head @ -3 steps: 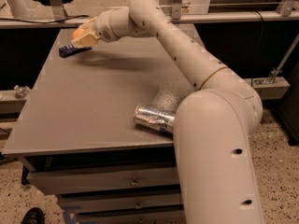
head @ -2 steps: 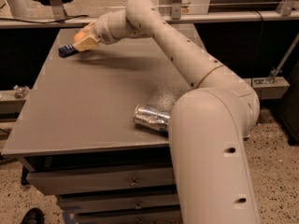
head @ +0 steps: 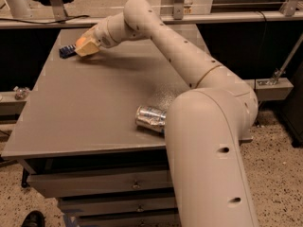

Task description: Move orange near rxbar blueberry

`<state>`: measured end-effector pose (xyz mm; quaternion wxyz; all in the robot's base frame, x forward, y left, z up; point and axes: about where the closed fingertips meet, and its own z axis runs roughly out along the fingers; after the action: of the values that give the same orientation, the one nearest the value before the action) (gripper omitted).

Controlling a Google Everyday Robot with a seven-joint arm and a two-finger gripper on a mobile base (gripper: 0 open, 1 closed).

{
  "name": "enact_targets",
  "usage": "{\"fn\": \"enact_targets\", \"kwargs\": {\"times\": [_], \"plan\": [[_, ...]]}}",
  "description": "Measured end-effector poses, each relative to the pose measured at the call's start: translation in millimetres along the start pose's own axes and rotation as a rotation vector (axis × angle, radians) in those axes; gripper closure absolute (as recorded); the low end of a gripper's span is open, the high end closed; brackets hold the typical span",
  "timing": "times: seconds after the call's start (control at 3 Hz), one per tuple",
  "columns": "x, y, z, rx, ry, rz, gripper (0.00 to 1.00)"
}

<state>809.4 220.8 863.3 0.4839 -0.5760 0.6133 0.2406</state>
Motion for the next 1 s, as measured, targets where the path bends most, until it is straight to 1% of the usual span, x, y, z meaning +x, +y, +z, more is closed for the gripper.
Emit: {"fn": "enact_targets", "kwargs": {"times": [1.0], "plan": [[10.7,2.4,3.4,-0.014,0.029,0.020,0.15]]}}
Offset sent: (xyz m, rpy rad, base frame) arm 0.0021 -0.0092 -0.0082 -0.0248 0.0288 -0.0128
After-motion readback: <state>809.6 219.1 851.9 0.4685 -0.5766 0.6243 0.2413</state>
